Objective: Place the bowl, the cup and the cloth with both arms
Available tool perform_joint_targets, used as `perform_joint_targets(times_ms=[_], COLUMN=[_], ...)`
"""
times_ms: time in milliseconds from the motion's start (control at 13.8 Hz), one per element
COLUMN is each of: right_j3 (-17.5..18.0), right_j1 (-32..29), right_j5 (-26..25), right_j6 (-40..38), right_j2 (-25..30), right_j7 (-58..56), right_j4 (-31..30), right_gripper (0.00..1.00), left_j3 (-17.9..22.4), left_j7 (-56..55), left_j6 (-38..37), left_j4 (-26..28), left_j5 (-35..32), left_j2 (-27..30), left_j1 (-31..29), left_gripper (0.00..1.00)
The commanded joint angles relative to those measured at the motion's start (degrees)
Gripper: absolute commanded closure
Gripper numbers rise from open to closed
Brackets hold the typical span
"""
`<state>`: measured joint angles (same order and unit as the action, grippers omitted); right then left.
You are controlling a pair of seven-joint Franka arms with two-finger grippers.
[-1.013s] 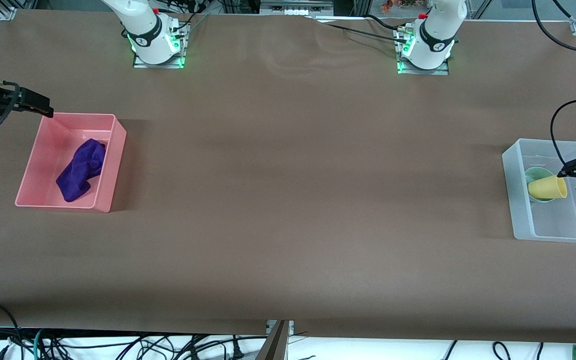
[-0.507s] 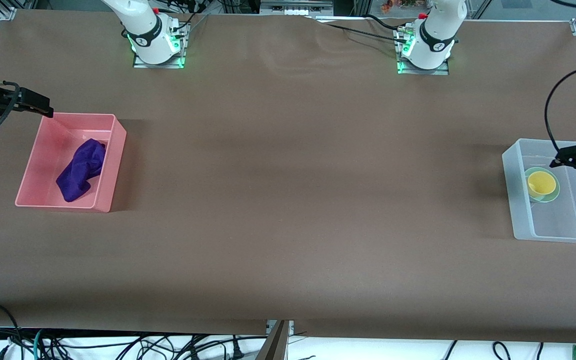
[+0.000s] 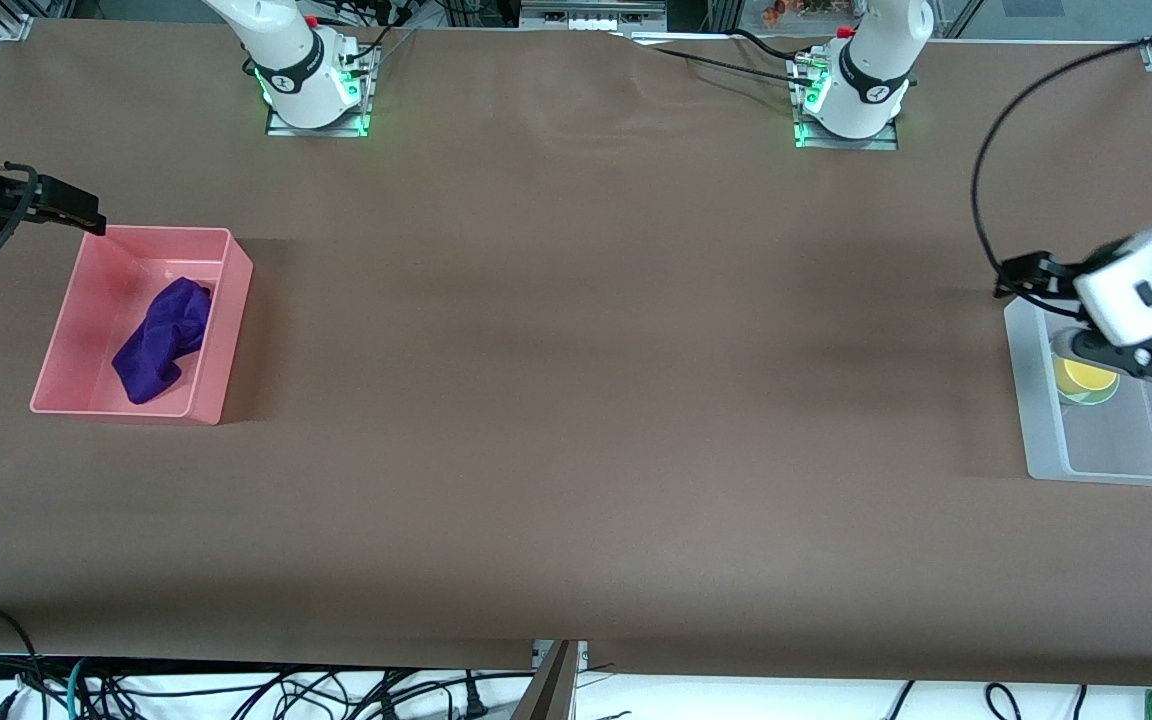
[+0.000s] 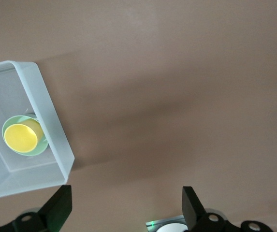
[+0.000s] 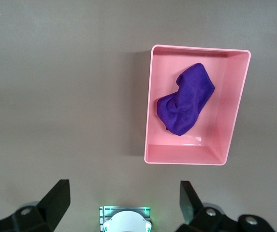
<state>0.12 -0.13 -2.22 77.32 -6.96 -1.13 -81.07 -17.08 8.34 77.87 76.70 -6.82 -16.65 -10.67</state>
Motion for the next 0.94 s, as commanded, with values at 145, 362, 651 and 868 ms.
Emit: perform_joint_targets(times_ms=[145,362,651,868], right_j3=[0.50,0.50,0.50,0.41], right_j1=[-0.84,-0.84,-0.84,-0.84], right_j5=[0.46,0.46,0.46,0.46], right_j6=[-0.15,-0.15,-0.15,-0.15], right_j2=[0.01,-0.07,0.01,-0.07], right_j7=[0.60,0.60,0.60,0.60], right_j4=[0.65,0.65,0.65,0.65], right_gripper=[0.00,0.00,0.00,0.00], left_j3=[20.75,20.77,17.43,17.43], left_j7=[-2.18,-2.19,-2.54,-2.54], left_j6=[17.50,26.20,24.53,24.52], left_j4=[18.15,28.94,28.33,28.24], left_j5=[10.32,9.64,3.66,4.01], left_j2=[12.82,19.64,19.81,19.90], left_j1=[13.91,13.83,12.78,12.95], left_gripper=[0.00,0.00,0.00,0.00])
